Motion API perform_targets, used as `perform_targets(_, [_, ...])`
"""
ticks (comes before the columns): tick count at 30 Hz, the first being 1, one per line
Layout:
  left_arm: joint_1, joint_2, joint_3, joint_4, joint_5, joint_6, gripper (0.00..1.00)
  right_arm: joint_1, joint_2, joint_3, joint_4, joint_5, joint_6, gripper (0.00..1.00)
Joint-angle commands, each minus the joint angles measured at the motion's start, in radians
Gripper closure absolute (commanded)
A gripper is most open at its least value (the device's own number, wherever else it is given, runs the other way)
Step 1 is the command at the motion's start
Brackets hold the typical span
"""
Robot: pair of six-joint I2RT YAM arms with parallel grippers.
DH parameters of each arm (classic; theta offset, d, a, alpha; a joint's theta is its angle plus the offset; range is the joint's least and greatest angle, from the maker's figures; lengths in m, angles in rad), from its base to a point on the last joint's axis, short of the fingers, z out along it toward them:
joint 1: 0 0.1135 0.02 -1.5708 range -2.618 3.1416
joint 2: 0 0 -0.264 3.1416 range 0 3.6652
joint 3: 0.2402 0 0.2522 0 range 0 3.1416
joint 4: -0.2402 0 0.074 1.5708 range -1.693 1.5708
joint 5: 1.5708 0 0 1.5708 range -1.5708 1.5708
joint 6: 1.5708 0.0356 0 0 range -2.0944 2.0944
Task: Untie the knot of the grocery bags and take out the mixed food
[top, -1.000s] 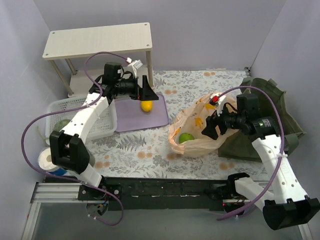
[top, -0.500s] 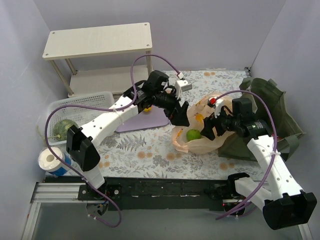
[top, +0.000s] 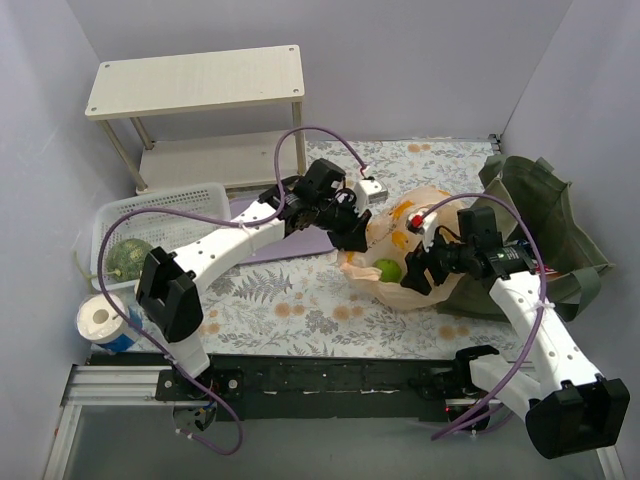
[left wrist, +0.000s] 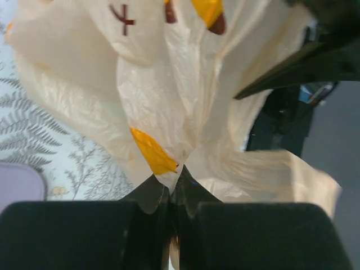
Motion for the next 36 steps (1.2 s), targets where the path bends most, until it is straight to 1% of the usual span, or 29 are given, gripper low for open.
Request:
perform_targets(1, [-0.004, -0.157, -0.037, 0.061, 0.242, 0.035, 1.0, 0.048, -0.003, -0.015, -0.072, -0.014, -0.263, 0.29])
perform_targets(2, [-0.001, -0.165, -0.04, 0.055, 0.307, 0.035, 1.0, 0.056, -0.013, -0.025, -0.075, 0.015, -0.315, 0.29])
perform_targets(3, [0.001, -0.171, -0.042, 0.038, 0.334, 0.038, 1.0, 0.059, -0.028, -0.065, -0.072, 0.093, -0.372, 0.29])
perform_targets(4, [0.001, -0.177, -0.054, 0.04, 0.345, 0.026, 1.0, 0.059, -0.057, -0.084, -0.07, 0.137, -0.465, 0.29])
perform_targets(5, [0.004, -0.189, -0.057, 0.044, 0.348, 0.019, 1.0, 0.059, -0.074, -0.11, -0.045, 0.182, -0.507, 0.29])
perform_targets(6, [0.008, -0.195, -0.062, 0.053, 0.352, 0.015, 1.0, 0.059, -0.092, -0.157, -0.012, 0.266, -0.532, 0.3])
perform_targets(9, [0.028, -0.191, -0.051, 0.055, 0.366, 0.032, 1.0, 0.059, -0.151, -0.216, 0.061, 0.36, -0.625, 0.29])
perform_targets(11, [0.043, -0.182, -0.027, 0.052, 0.378, 0.032, 1.0, 0.062, -0.163, -0.239, 0.087, 0.388, -0.635, 0.29])
perform_targets(12, [0.045, -0.177, -0.02, 0.052, 0.389, 0.032, 1.0, 0.067, -0.162, -0.248, 0.156, 0.459, -0.595, 0.29])
perform_targets(14, [0.045, -0.177, -0.003, 0.041, 0.371, 0.057, 1.0, 0.069, -0.12, -0.201, 0.163, 0.501, -0.515, 0.31])
perform_targets(15, [0.045, -0.179, -0.002, -0.006, 0.36, 0.084, 1.0, 0.069, -0.108, -0.167, 0.125, 0.473, -0.488, 0.37])
perform_targets(16, [0.045, -0.182, -0.009, -0.038, 0.331, 0.133, 1.0, 0.067, -0.106, -0.135, 0.1, 0.428, -0.474, 0.37])
perform_targets(17, [0.045, -0.191, -0.025, -0.066, 0.31, 0.212, 1.0, 0.069, -0.117, -0.078, 0.068, 0.367, -0.477, 0.38])
perform_targets(18, [0.045, -0.209, -0.099, -0.074, 0.291, 0.241, 1.0, 0.067, -0.134, -0.061, 0.045, 0.206, -0.49, 0.38])
perform_targets(20, [0.045, -0.287, -0.202, -0.042, 0.239, 0.271, 1.0, 0.081, -0.184, -0.029, 0.039, 0.091, -0.46, 0.37])
perform_targets(21, [0.045, -0.316, -0.298, 0.022, 0.225, 0.276, 1.0, 0.122, -0.194, -0.024, 0.045, 0.046, -0.402, 0.37])
perform_targets(22, [0.045, -0.374, -0.354, 0.056, 0.211, 0.278, 1.0, 0.151, -0.189, -0.024, 0.051, 0.044, -0.38, 0.37])
perform_targets(23, [0.045, -0.401, -0.4, 0.096, 0.187, 0.269, 1.0, 0.185, -0.18, -0.024, 0.054, 0.052, -0.366, 0.38])
perform_targets(24, [0.044, -0.422, -0.439, 0.171, 0.17, 0.24, 1.0, 0.253, -0.172, -0.035, 0.054, 0.076, -0.359, 0.42])
perform_targets(25, [0.045, -0.441, -0.507, 0.2, 0.153, 0.23, 1.0, 0.285, -0.156, -0.042, 0.066, 0.087, -0.354, 0.43])
perform_targets(26, [0.044, -0.462, -0.529, 0.227, 0.129, 0.221, 1.0, 0.308, -0.152, -0.058, 0.083, 0.096, -0.352, 0.45])
perform_targets(29, [0.044, -0.452, -0.562, 0.265, 0.115, 0.181, 1.0, 0.354, -0.146, -0.105, 0.164, 0.104, -0.34, 0.47])
perform_targets(32, [0.044, -0.444, -0.58, 0.3, 0.122, 0.143, 1.0, 0.401, -0.106, -0.133, 0.209, 0.113, -0.354, 0.51])
perform_targets(33, [0.044, -0.439, -0.586, 0.311, 0.125, 0.134, 1.0, 0.432, -0.084, -0.15, 0.226, 0.126, -0.358, 0.55])
perform_targets(36, [0.044, -0.427, -0.595, 0.342, 0.128, 0.091, 1.0, 0.473, -0.034, -0.167, 0.334, 0.153, -0.348, 0.58])
